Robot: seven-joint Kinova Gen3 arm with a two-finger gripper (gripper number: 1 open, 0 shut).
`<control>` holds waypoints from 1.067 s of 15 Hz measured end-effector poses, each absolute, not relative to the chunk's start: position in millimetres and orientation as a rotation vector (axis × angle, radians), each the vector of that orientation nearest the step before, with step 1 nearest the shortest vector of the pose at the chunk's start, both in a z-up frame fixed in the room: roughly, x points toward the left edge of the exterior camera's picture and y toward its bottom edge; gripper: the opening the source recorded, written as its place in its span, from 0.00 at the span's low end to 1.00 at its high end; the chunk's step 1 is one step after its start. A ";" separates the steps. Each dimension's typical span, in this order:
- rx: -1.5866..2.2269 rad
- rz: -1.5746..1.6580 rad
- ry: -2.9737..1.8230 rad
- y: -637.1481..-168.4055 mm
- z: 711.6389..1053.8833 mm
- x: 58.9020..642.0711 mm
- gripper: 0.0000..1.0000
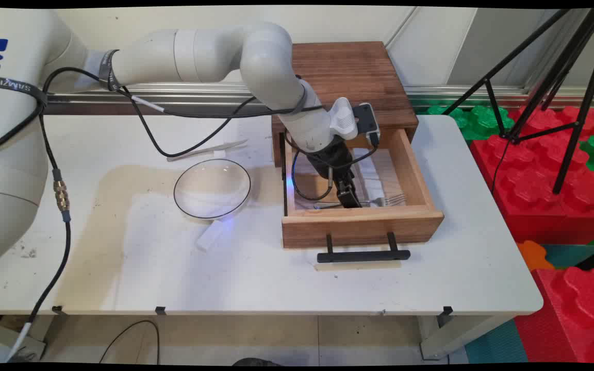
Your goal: Pick up the knife from the left of the white plate
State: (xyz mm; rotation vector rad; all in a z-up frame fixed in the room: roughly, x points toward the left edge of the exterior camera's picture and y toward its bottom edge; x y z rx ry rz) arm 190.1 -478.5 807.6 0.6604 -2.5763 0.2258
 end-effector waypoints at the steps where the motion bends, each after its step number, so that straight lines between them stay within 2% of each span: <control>1: 0.659 0.231 -2.574 -478.8 808.7 191.5 1.00; 6: 0.647 0.260 -2.552 -476.1 821.8 202.0 1.00; 16: 0.649 0.318 -2.484 -447.9 880.0 241.7 1.00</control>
